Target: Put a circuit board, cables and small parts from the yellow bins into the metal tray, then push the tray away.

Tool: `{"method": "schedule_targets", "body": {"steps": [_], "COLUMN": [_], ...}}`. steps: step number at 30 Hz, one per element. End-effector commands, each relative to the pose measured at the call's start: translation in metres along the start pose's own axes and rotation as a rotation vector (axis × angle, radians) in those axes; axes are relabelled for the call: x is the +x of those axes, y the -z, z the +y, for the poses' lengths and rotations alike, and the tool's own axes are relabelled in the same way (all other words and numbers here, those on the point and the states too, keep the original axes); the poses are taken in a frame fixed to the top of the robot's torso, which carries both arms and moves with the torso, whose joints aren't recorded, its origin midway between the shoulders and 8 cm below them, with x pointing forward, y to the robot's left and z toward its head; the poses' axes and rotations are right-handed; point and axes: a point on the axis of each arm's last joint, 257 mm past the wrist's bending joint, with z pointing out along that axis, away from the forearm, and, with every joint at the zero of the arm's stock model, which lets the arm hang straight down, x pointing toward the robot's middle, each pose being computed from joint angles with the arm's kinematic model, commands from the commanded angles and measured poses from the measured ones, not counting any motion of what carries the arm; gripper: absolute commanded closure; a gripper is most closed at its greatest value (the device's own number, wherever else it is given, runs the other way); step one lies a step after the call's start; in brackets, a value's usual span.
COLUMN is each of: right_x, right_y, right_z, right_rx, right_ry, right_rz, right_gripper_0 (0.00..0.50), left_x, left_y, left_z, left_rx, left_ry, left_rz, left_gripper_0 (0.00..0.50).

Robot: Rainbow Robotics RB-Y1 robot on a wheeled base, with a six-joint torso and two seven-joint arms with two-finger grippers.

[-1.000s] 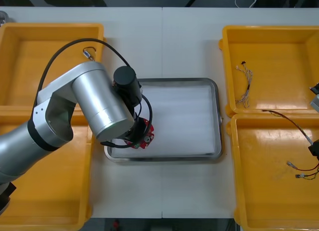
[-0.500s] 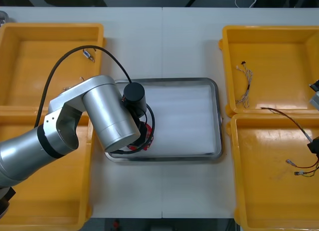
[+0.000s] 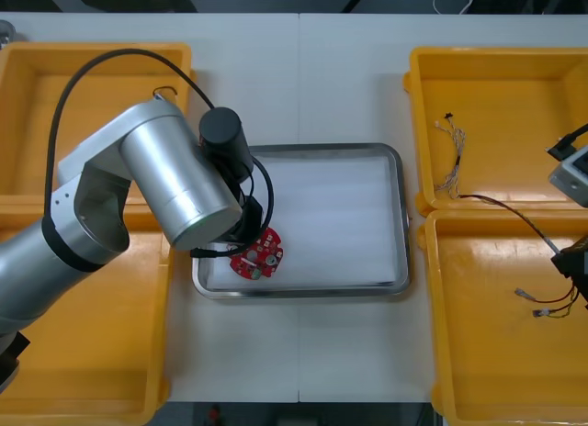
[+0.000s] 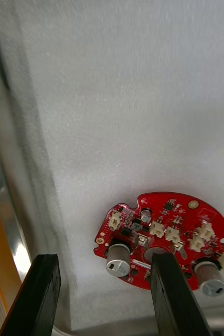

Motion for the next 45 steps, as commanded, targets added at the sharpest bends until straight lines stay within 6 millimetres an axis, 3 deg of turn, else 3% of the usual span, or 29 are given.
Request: {"method": "schedule_targets", "body": {"steps": [1, 11, 16, 22, 27, 30, 39, 45], "right_x": [-0.022, -0.056, -0.085, -0.114, -0.131, -0.135, -0.13, -0.138], "right_y": [0.011, 0.011, 0.007, -0.009, -0.028, -0.038, -0.083, -0.113], "right_z": [0.019, 0.062, 0.082, 0.109, 0.117, 0.119, 0.109, 0.111], "right_rx": [-0.012, -0.08, -0.058, -0.062, -0.031, -0.001, 0.062, 0.055], "right_ry": [0.178, 0.379, 0.5, 0.606, 0.744, 0.817, 0.992, 1.051], "right_rz": [-0.018, -0.06, -0.11, -0.129, -0.127, -0.117, 0.0, 0.013], "right_gripper_0": [0.5, 0.5, 0.5, 0.5, 0.5, 0.5, 0.5, 0.5], "left_x": [-0.032, -0.062, -0.081, -0.101, -0.119, -0.126, -0.158, -0.162], "left_y": [0.042, 0.079, 0.095, 0.099, 0.095, 0.093, 0.086, 0.073], "left_z": [0.009, 0.07, 0.106, 0.143, 0.17, 0.179, 0.18, 0.192], "left_rx": [0.036, 0.037, 0.058, 0.051, 0.007, -0.013, 0.028, 0.009], "left_ry": [-0.002, 0.031, 0.144, 0.287, 0.401, 0.471, 0.745, 0.841], "left_rz": [-0.065, -0.051, -0.054, -0.057, -0.044, -0.034, -0.01, 0.024], "left_gripper_0": [0.0, 0.0, 0.0, 0.0, 0.0, 0.0, 0.0, 0.0]}}
